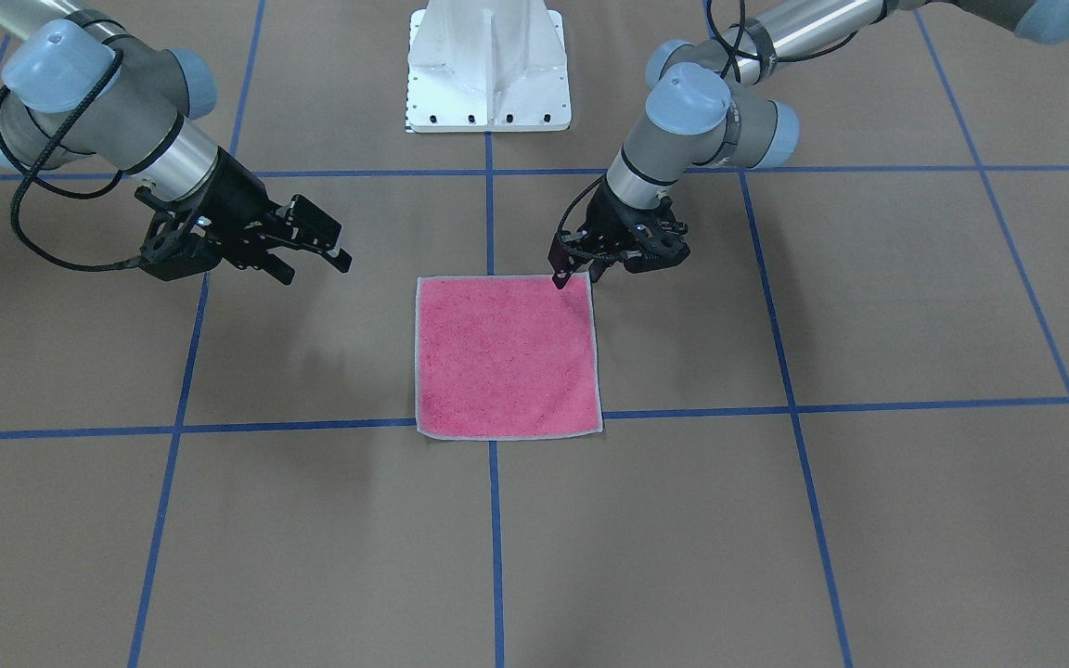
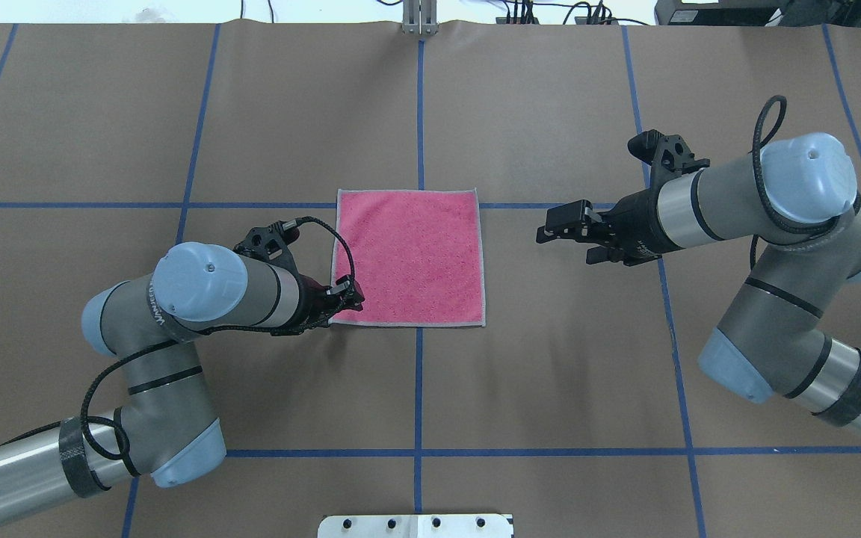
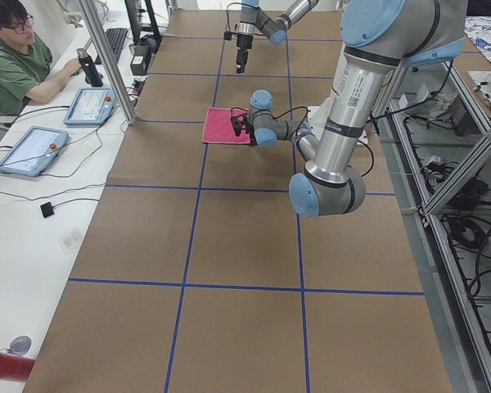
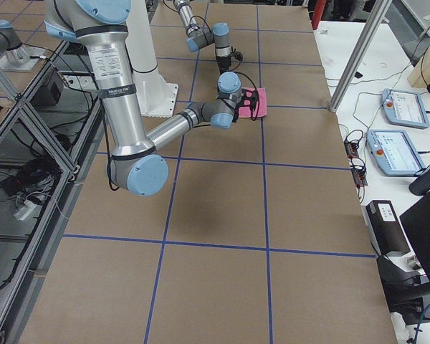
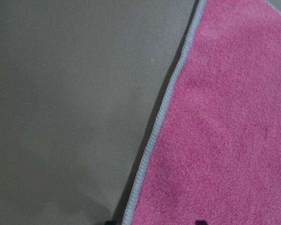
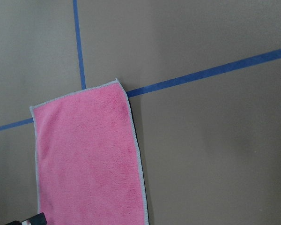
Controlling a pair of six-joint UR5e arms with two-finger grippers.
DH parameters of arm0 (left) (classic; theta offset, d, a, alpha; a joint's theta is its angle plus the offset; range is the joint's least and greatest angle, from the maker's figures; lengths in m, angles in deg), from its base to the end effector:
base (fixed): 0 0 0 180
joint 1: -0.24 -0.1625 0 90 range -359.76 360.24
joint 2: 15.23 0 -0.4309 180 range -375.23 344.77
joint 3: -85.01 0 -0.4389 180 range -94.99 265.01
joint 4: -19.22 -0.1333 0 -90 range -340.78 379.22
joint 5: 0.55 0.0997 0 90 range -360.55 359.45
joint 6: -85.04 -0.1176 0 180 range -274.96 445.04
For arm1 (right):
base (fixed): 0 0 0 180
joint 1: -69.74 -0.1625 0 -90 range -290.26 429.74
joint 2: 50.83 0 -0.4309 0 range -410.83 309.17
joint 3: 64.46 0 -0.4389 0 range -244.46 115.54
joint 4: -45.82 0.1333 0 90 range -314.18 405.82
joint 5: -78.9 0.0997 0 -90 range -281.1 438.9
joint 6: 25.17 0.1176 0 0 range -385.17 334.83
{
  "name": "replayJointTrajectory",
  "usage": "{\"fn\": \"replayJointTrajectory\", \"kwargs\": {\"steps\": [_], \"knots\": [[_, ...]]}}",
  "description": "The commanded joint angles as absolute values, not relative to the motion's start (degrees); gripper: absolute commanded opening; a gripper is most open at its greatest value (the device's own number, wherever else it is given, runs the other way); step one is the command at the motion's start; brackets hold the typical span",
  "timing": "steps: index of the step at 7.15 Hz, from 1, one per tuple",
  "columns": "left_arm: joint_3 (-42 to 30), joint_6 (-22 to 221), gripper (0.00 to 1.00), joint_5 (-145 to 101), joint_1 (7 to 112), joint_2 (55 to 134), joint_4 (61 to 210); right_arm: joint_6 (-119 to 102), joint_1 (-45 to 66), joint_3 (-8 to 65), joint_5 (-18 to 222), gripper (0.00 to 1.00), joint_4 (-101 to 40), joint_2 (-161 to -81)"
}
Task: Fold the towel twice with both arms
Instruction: 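Grasp the towel edge with the left gripper and hold it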
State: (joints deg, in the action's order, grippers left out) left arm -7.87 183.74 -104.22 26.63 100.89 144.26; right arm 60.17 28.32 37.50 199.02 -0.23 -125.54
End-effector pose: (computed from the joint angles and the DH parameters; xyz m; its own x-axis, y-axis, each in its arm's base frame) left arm 0.5980 -0.4145 0.2970 0.3511 -0.3383 -0.8731 0.2981 0.9243 -0.2383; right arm -0.4250 -0.4740 0.3156 0.2584 0.1343 0.9567 -0.1957 0.9770 -0.0843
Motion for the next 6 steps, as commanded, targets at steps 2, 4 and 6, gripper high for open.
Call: {"fn": "replayJointTrajectory", "kwargs": {"steps": [2,4,6], "knots": [[-8.3,183.8,0.42,-104.3,26.6,101.0,143.9,60.2,28.2,37.5,199.1,0.99,-0.2,-125.5],[-8.5,183.8,0.17,-104.2,26.7,100.6,143.9,60.1,28.3,37.4,199.2,0.99,-0.2,-125.5],[-8.7,183.9,0.00,-104.3,26.7,100.6,143.9,59.9,28.3,37.2,200.4,0.99,-0.2,-125.6]]}}
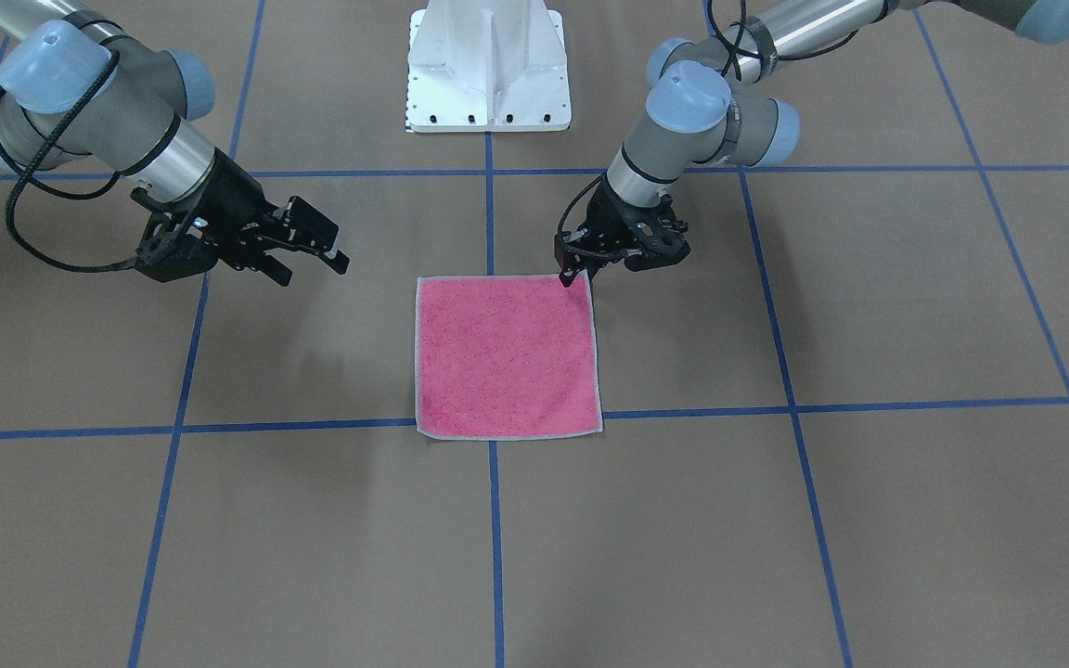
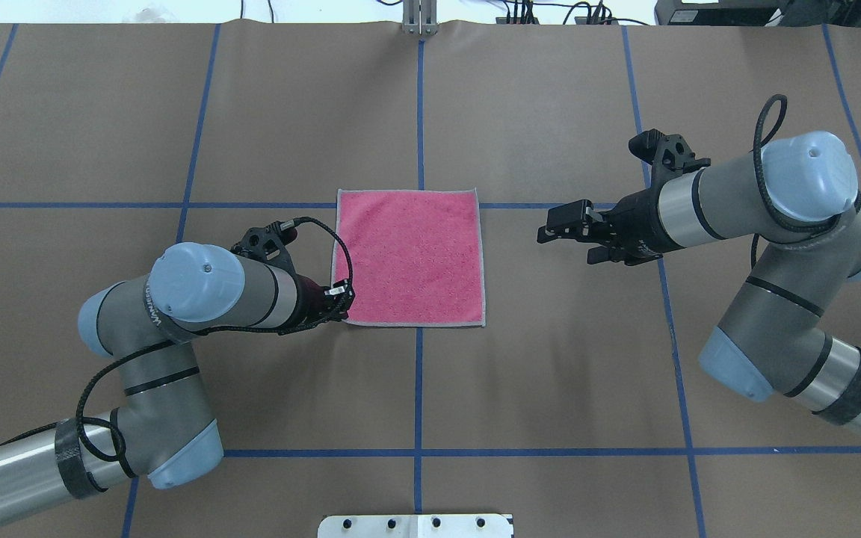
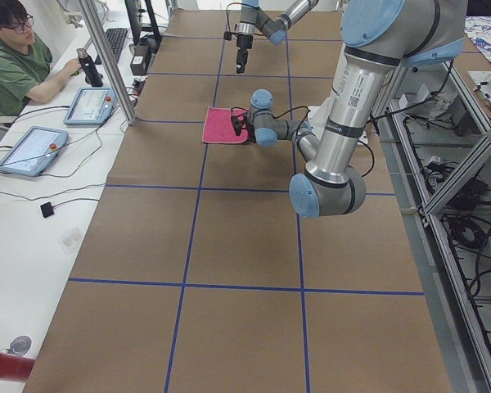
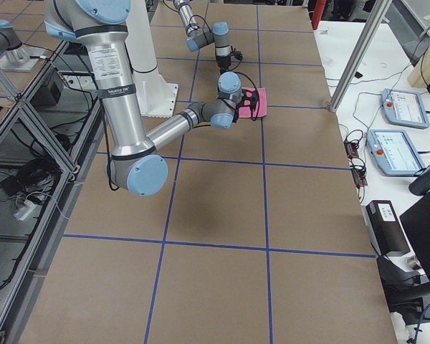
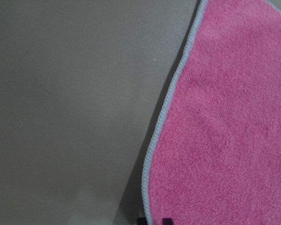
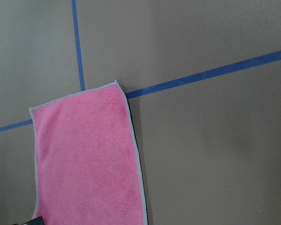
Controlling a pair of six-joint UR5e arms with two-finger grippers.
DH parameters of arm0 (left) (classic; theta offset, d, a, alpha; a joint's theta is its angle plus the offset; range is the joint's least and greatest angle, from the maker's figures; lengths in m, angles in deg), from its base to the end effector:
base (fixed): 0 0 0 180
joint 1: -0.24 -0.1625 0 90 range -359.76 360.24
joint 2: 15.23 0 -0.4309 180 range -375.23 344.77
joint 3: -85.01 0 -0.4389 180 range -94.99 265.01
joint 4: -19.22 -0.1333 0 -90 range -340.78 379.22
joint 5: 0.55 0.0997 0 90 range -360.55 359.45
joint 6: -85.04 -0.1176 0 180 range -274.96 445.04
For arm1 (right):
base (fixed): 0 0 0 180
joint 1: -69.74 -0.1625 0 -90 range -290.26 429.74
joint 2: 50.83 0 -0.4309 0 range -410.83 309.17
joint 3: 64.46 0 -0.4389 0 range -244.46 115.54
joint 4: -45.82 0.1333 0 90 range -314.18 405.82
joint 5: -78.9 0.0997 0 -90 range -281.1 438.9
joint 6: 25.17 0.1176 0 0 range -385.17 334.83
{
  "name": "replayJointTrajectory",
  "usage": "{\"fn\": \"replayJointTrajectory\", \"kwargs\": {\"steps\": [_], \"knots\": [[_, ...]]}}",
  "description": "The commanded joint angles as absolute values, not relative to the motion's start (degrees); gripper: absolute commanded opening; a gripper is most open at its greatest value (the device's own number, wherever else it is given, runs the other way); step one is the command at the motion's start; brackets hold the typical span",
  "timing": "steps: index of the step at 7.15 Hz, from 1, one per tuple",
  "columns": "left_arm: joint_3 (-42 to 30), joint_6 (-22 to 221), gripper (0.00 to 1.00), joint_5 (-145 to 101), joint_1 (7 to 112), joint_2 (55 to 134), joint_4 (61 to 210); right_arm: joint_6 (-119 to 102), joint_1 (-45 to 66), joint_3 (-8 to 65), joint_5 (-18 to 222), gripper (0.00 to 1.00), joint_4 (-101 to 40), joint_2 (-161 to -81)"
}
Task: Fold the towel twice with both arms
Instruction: 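Grasp the towel edge with the left gripper and hold it, then move the right gripper to the towel's opposite edge and grasp it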
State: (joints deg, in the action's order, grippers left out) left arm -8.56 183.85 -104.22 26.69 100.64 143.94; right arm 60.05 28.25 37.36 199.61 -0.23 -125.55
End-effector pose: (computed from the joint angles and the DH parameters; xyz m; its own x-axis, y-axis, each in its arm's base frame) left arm 0.5945 -0.4136 0.2946 0.3485 -0.3396 -0.8736 0.2993 0.9236 -0.2396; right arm -0.4251 -0.4737 0.3168 0.2597 0.1341 0.9563 -0.1868 0.9786 -0.0865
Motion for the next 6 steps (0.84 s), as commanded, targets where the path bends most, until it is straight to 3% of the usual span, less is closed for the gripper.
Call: {"fn": "replayJointTrajectory", "kwargs": {"steps": [1,3,6], "knots": [[-8.7,183.8,0.00,-104.3,26.7,101.0,143.8,60.1,28.5,37.1,200.6,0.99,-0.2,-125.5],[-8.7,183.9,0.00,-104.3,26.6,101.4,143.8,60.9,29.8,36.4,200.0,0.99,-0.2,-125.5],[-8.8,183.9,0.00,-104.3,26.6,101.4,143.9,65.5,32.3,31.7,196.7,0.99,-0.1,-119.1]]}}
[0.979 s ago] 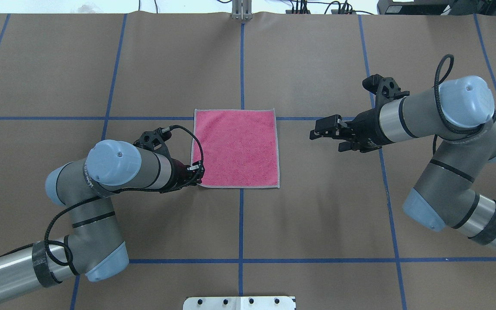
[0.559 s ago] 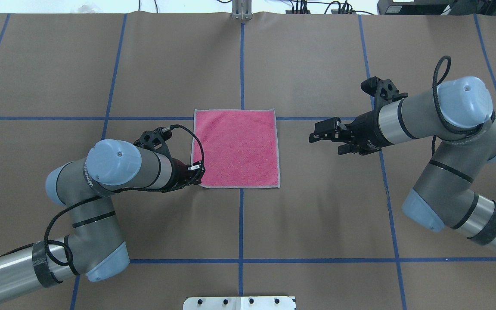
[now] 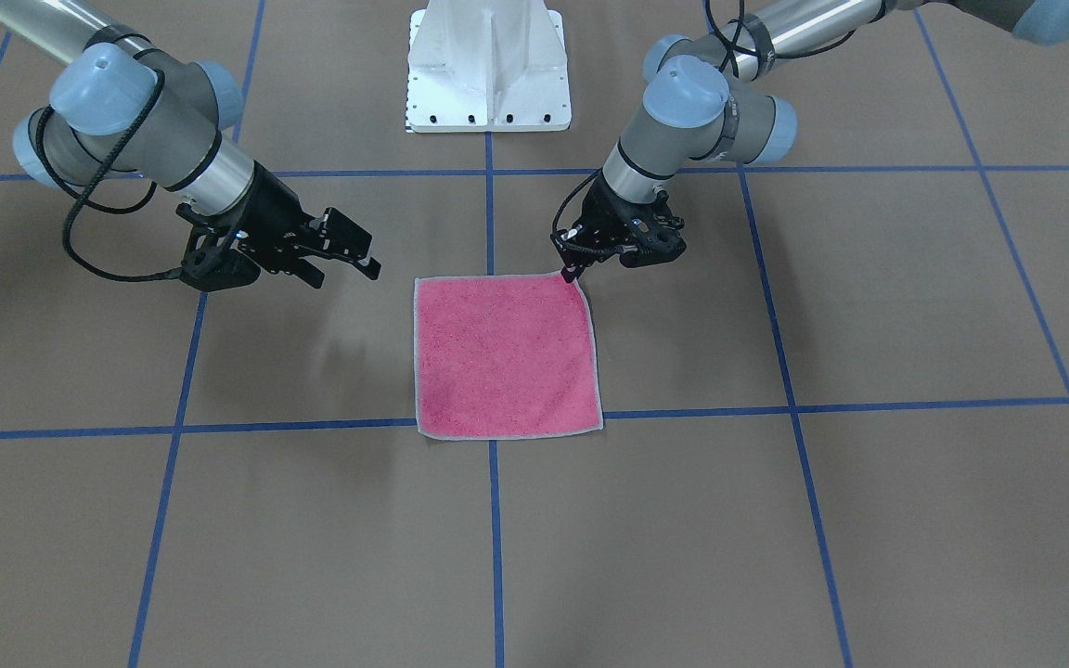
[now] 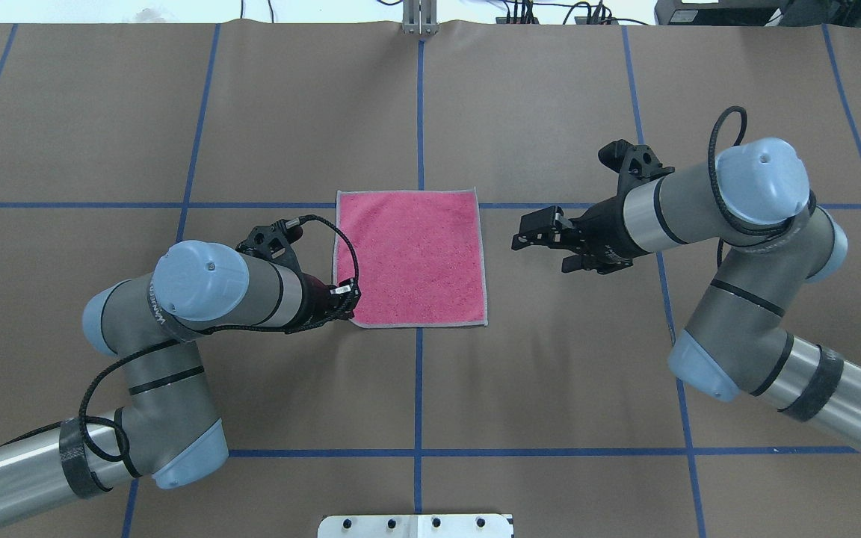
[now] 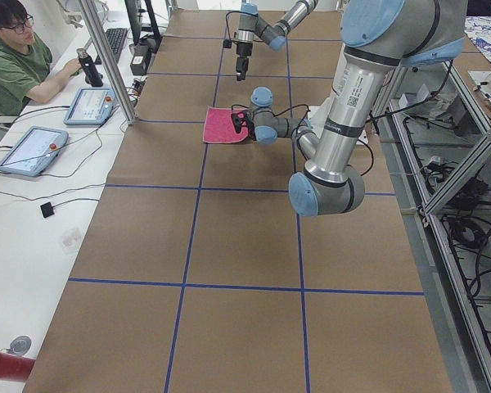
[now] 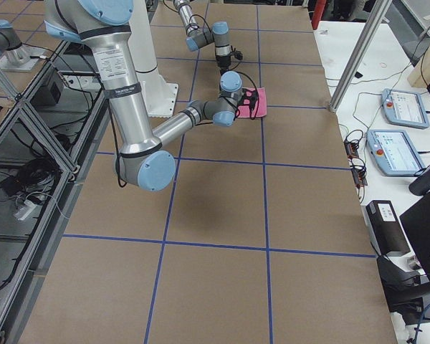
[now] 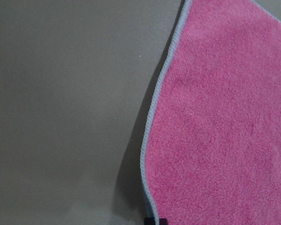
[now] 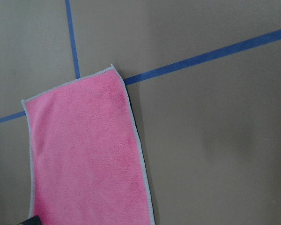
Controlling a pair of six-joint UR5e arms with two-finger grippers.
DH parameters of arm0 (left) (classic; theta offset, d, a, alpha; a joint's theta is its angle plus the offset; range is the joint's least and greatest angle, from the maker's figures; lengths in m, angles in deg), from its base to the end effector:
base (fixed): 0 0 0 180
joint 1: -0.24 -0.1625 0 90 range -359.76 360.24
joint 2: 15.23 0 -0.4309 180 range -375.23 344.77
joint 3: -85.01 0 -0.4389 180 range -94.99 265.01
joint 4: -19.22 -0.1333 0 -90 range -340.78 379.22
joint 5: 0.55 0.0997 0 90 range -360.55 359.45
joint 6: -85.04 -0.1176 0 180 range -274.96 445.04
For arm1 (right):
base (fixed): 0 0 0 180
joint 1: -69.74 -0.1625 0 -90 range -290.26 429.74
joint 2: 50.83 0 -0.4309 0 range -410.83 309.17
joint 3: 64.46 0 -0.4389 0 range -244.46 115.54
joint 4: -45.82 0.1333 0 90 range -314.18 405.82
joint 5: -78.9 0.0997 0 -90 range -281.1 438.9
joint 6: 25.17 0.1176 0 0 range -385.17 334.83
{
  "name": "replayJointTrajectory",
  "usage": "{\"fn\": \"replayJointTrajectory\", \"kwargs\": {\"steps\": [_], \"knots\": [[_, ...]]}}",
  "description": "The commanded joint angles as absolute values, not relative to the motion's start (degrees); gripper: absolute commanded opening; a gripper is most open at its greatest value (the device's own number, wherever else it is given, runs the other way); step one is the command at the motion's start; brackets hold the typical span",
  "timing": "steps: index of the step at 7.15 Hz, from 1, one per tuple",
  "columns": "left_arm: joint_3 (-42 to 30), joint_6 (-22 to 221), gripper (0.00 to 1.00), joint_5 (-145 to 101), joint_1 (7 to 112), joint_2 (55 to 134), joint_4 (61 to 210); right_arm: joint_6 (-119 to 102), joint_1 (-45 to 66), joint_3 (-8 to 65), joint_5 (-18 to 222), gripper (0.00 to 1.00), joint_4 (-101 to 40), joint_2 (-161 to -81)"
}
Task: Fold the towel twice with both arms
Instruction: 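Move the right gripper to the towel's opposite edge and grasp it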
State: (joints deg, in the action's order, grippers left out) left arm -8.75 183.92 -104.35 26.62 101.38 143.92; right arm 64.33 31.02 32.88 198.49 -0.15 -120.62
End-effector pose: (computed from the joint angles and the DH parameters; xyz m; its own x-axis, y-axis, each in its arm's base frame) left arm 0.5958 -0.4130 0.2836 0.3364 -0.3342 -0.8804 0.2932 0.9256 -0.2393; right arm -0.4730 -0.4756 0.3016 0.2481 0.1892 0.9501 -0.1763 0.9732 -0.1477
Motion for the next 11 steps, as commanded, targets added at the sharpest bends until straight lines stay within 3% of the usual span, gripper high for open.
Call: {"fn": "replayJointTrajectory", "kwargs": {"steps": [1,11], "knots": [[-8.8,183.9,0.00,-104.3,26.6,101.4,143.9,65.5,33.4,31.5,195.0,0.99,-0.2,-118.5],[-8.8,183.9,0.00,-104.3,26.6,101.5,144.0,65.6,40.6,24.4,188.4,0.99,-0.1,-114.6]]}}
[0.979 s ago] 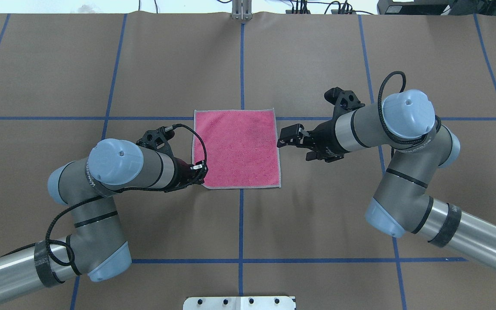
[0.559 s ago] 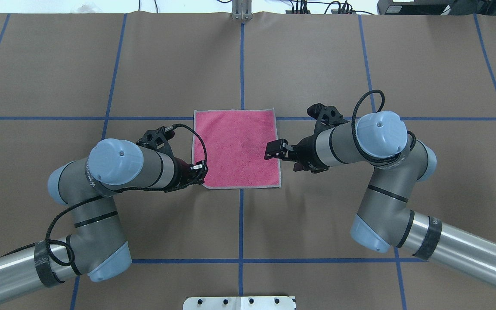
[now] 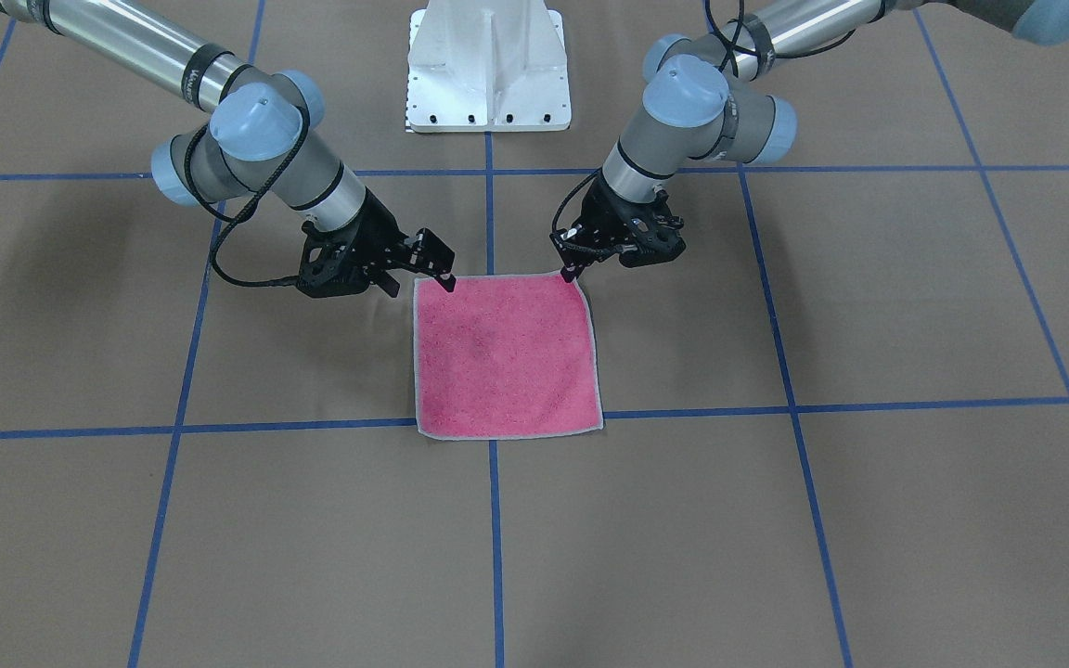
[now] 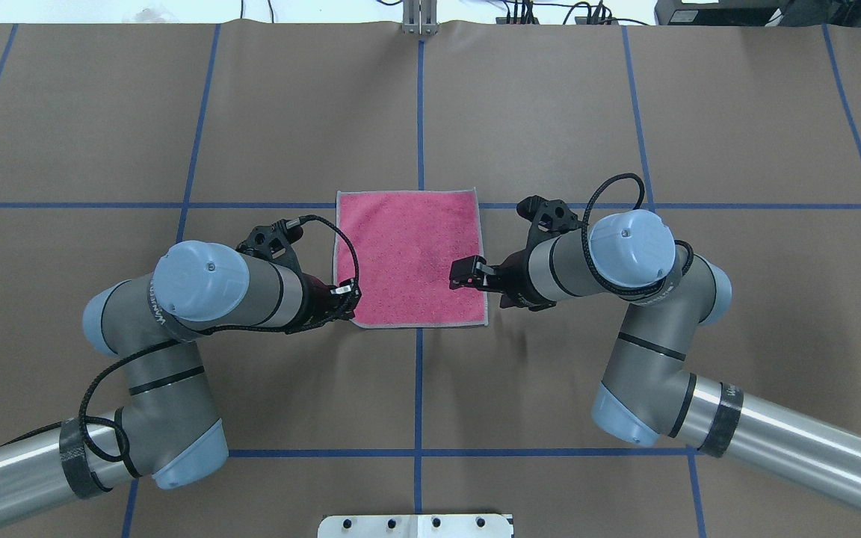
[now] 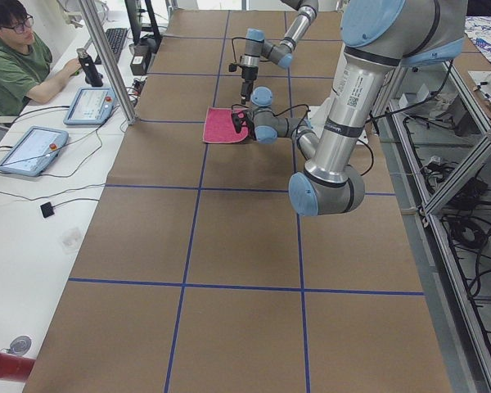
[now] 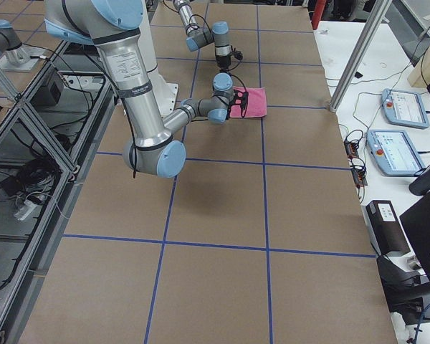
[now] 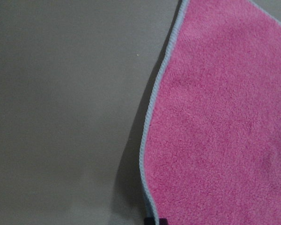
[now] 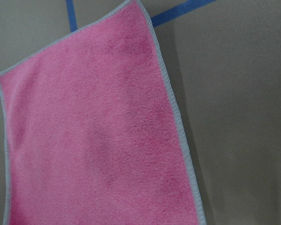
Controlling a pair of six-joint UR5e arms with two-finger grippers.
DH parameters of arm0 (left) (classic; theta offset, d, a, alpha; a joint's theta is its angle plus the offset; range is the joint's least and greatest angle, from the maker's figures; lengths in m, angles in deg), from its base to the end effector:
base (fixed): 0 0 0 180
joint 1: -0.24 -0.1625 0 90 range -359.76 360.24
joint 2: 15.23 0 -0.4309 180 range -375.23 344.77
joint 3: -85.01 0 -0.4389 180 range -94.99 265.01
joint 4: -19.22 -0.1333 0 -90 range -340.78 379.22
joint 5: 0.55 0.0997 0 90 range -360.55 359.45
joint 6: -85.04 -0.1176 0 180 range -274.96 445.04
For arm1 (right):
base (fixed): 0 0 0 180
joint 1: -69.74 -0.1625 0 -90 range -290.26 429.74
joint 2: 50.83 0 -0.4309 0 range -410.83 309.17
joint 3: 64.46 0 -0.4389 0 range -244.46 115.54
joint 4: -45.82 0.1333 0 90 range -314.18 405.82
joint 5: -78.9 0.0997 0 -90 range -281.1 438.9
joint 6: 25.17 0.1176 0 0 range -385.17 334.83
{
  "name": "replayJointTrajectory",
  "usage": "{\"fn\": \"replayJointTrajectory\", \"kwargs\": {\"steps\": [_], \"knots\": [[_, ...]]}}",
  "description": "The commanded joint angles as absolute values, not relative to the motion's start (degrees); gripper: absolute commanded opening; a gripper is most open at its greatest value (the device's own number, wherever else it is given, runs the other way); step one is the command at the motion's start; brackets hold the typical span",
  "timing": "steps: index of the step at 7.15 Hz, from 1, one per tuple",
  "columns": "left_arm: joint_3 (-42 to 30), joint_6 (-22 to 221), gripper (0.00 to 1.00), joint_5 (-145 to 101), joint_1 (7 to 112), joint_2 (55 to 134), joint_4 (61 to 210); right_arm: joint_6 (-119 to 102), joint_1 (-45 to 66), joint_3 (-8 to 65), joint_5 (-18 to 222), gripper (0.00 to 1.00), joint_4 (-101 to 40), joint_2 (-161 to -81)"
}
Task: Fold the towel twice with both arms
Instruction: 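Move the right gripper to the towel's opposite edge and grasp it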
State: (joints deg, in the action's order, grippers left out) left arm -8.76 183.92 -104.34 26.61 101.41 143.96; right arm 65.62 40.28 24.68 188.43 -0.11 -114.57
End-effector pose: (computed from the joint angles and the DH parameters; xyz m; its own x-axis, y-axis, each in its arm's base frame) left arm 0.5959 -0.4129 0.2830 0.3353 -0.3336 -0.8811 0.2928 0.9258 -0.2390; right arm -0.5858 -0.4388 0.3062 0.3027 0.1859 0.9348 -0.1951 0.9721 -0.1301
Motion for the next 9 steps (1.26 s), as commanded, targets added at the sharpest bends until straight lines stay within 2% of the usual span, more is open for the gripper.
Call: {"fn": "replayJointTrajectory", "kwargs": {"steps": [1,2,6,9], "knots": [[-8.8,183.9,0.00,-104.4,26.6,101.4,143.9,65.5,40.7,23.9,188.4,0.98,-0.1,-114.4],[-8.9,183.9,0.00,-104.4,26.6,101.4,144.0,65.5,40.9,23.6,188.4,0.93,-0.1,-114.3],[-9.0,183.9,0.00,-104.4,26.6,101.4,143.9,65.4,41.4,23.5,188.5,0.92,-0.1,-114.3],[-9.0,183.9,0.00,-104.4,26.6,101.3,143.8,65.4,41.4,23.2,188.4,0.86,-0.1,-114.1]]}}
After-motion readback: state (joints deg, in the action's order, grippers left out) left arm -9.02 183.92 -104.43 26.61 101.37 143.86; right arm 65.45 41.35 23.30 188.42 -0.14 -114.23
